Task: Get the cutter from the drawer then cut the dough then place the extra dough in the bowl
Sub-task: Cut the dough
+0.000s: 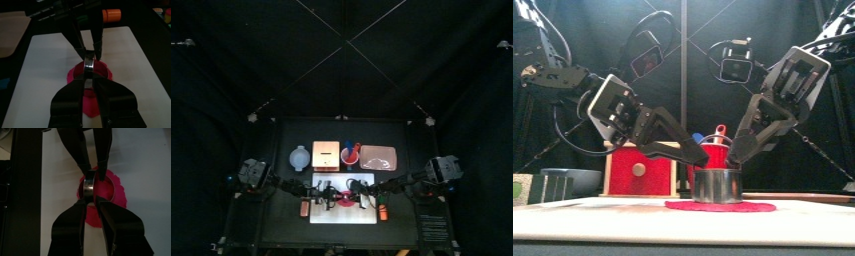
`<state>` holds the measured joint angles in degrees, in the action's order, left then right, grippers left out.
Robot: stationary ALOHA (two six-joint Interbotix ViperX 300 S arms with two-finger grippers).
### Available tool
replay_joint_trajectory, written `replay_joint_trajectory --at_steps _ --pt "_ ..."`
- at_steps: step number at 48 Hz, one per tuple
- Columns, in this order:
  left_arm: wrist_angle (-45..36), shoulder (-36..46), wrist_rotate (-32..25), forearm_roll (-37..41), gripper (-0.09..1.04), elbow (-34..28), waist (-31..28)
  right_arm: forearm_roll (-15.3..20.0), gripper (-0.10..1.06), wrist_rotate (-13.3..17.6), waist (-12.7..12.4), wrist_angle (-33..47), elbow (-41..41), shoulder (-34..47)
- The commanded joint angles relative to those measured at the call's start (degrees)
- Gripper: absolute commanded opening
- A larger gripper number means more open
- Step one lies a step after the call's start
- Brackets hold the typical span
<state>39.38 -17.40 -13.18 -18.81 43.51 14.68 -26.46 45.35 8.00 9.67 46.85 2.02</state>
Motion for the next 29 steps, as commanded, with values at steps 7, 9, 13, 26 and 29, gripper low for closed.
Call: replay_joint_trajectory --at_steps 7,9,13,26,29 --pt "-2.46 0.7 0.09 1.85 0.55 -0.62 0.35 0.26 0.48 0.62 0.79 -3.08 -0.79 0.79" --pt "-3.43 0.7 0.09 2.29 0.55 -0.62 0.53 0.26 0.48 0.53 1.05 -3.87 -0.88 0.88" --pt "-5.54 0.7 0.09 2.99 0.54 -0.7 0.79 0.26 0.48 0.62 1.67 -5.98 -0.88 0.88" --pt "-11.25 0.09 0.18 4.66 0.53 -1.14 1.93 0.18 0.48 0.97 3.25 -11.34 -0.79 1.32" --pt "-11.69 -0.35 0.18 4.66 0.53 -1.14 2.02 0.18 0.48 0.97 3.34 -11.78 -0.88 1.85"
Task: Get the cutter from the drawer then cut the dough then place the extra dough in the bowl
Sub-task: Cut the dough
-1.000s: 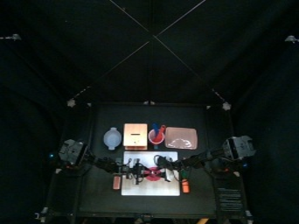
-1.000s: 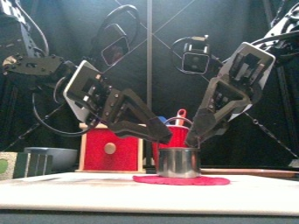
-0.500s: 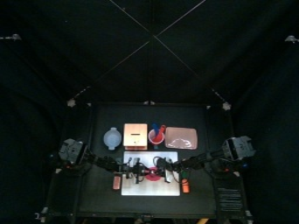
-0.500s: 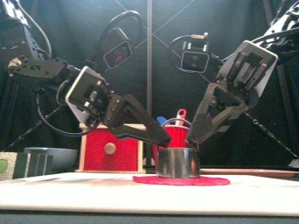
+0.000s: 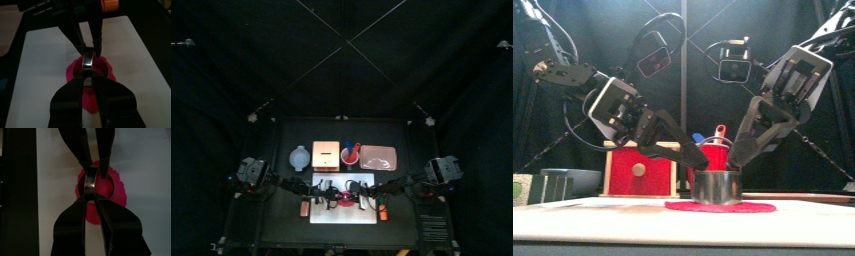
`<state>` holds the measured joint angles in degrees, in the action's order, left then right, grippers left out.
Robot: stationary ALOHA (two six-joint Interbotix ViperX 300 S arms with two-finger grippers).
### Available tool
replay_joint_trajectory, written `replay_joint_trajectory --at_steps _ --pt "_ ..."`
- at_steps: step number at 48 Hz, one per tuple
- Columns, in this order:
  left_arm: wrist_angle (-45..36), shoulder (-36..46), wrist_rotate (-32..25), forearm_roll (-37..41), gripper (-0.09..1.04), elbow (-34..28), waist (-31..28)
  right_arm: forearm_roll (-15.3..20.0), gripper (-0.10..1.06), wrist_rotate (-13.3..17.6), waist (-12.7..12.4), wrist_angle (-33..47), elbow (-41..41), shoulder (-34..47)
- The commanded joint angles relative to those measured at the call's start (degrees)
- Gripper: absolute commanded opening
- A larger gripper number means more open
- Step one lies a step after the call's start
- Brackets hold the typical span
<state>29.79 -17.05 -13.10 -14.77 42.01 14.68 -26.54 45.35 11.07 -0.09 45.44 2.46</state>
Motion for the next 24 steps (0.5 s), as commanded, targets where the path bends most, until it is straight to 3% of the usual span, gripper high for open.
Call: replay_joint_trajectory --at_steps 1,24 --pt "-2.11 -0.88 0.09 0.62 0.53 0.35 2.02 0.35 0.48 1.05 0.18 -2.02 0.53 1.67" --pt "-2.11 -3.69 0.7 -0.44 0.48 0.88 2.11 0.26 0.47 0.7 -0.18 -2.2 -0.44 6.5"
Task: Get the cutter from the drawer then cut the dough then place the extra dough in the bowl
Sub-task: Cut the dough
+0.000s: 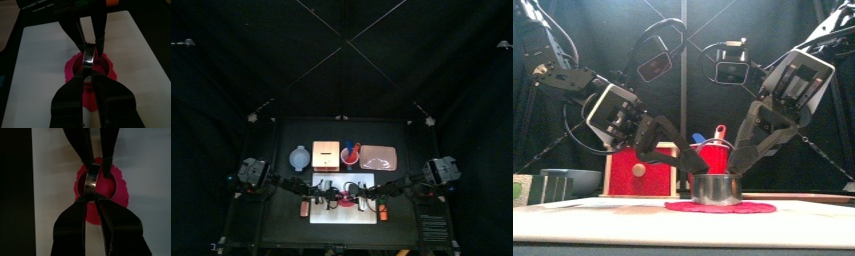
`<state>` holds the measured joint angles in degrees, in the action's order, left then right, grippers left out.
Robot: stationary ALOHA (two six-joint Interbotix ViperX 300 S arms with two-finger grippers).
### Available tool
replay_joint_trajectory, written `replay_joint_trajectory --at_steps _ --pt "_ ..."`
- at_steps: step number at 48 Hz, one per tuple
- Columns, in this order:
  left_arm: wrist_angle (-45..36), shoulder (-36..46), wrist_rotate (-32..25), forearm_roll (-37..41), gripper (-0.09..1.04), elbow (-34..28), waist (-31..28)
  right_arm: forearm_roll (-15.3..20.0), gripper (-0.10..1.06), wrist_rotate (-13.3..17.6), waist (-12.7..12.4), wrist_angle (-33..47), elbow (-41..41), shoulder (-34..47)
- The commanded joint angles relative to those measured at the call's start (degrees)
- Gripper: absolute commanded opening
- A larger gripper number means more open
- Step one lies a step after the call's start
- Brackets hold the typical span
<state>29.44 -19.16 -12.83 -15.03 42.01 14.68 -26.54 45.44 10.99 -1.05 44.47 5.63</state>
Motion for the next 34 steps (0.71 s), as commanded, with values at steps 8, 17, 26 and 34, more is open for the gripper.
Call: replay_joint_trajectory --at_steps 8,17,26,34 --pt "-1.85 -2.29 0.44 -1.49 0.48 1.05 2.02 0.26 0.47 0.53 -0.26 -1.32 1.14 3.69" --pt "-2.46 -3.25 0.44 -2.02 0.48 0.88 1.93 0.35 0.47 0.44 -1.23 -1.23 1.76 4.83" --pt "-2.81 -4.22 0.44 -2.37 0.48 0.88 2.11 0.18 0.47 0.44 -1.58 -1.05 1.41 6.86" --pt "-3.08 -5.1 0.44 -2.81 0.48 0.79 2.37 0.26 0.47 0.53 -1.67 -0.97 1.23 8.35"
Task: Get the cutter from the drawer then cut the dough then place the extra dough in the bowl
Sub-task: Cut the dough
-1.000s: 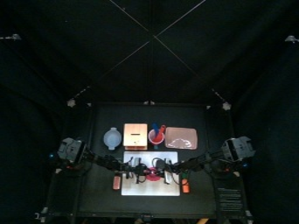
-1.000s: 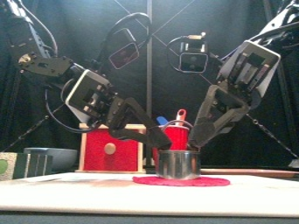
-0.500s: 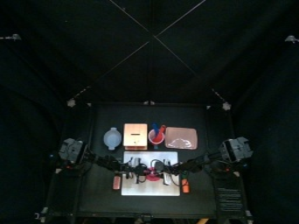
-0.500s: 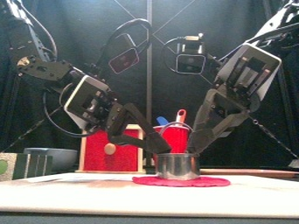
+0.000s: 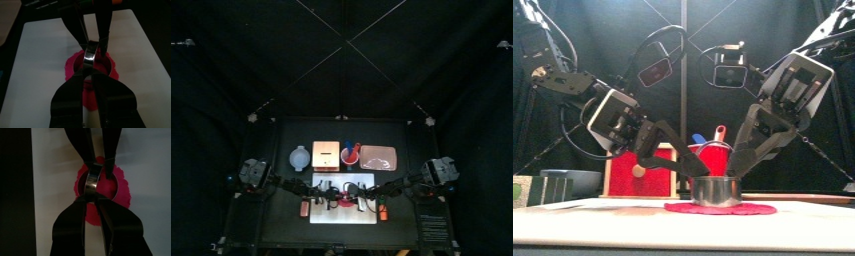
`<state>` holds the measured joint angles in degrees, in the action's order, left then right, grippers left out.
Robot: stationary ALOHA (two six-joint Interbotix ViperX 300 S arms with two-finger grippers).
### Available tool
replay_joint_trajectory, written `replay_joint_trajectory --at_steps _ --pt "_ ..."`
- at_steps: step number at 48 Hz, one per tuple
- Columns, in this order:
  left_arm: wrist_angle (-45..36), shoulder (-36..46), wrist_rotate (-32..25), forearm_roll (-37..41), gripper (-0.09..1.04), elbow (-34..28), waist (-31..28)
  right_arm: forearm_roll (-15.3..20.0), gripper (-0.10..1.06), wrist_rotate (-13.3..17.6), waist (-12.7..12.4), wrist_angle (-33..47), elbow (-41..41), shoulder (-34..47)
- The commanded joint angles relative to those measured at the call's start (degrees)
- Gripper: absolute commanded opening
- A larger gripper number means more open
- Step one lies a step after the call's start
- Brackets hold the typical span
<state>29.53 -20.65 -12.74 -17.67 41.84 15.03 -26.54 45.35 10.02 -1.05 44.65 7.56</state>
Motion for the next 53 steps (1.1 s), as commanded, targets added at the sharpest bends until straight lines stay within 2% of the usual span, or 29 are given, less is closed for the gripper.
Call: replay_joint_trajectory --at_steps 1,27,45,53 --pt "-3.25 -3.6 0.35 -0.18 0.48 0.97 2.02 0.26 0.47 0.62 -0.7 -0.97 1.05 6.59" --pt "-6.06 -3.25 0.26 -0.09 0.48 1.14 2.11 0.09 0.47 0.44 -1.67 -1.76 1.32 6.77" --pt "-8.17 -0.35 0.18 0.0 0.48 1.32 4.48 -3.25 0.47 0.35 -4.57 -4.48 1.23 5.98" --pt "-8.79 0.09 0.18 -0.18 0.48 1.41 5.36 -3.96 0.47 0.35 -5.1 -5.01 1.05 5.71"
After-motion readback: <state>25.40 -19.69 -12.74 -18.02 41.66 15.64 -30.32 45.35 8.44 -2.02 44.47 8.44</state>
